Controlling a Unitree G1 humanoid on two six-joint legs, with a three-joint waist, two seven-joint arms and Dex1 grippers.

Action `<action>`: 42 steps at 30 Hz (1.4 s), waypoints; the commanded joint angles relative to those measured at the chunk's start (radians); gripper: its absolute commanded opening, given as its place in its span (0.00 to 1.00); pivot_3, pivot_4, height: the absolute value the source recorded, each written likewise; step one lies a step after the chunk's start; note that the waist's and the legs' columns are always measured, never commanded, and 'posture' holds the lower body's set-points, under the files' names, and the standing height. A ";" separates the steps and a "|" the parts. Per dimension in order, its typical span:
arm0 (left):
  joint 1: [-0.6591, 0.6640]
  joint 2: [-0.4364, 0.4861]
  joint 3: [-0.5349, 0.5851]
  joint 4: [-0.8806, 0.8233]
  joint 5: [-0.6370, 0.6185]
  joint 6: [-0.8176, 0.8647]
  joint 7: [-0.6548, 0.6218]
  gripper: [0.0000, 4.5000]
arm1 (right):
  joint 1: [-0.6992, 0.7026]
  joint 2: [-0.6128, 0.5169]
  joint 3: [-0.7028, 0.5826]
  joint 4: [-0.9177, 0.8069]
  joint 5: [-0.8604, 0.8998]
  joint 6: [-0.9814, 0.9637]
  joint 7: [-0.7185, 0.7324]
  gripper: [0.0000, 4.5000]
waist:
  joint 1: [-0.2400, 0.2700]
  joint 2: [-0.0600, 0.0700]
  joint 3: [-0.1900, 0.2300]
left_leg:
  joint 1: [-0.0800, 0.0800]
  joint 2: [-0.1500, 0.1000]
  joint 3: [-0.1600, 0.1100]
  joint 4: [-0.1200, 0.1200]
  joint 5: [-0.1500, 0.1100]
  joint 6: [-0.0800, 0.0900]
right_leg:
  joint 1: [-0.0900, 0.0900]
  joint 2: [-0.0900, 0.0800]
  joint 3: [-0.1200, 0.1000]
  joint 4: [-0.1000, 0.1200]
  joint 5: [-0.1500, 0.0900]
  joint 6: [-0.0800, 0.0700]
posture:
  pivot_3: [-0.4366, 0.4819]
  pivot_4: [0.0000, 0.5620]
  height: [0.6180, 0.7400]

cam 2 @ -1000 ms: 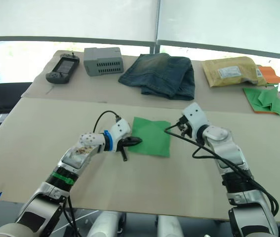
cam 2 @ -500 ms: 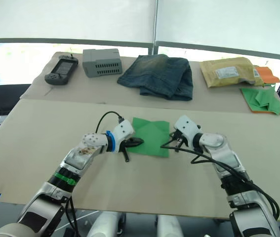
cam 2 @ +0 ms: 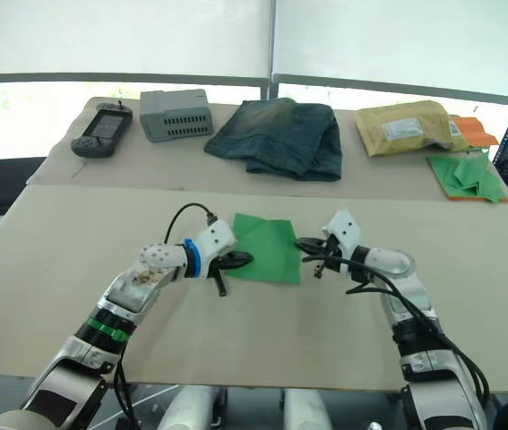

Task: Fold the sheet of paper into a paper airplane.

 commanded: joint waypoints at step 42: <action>-0.029 -0.024 -0.092 0.075 0.035 -0.038 -0.091 0.00 | 0.410 0.083 0.050 -0.921 0.072 0.748 -0.600 0.01 | 0.020 0.002 -0.009 | -0.001 0.000 -0.001 0.000 -0.001 0.001 | 0.000 0.000 0.000 -0.001 -0.006 0.008 | 0.48 0.27 0.91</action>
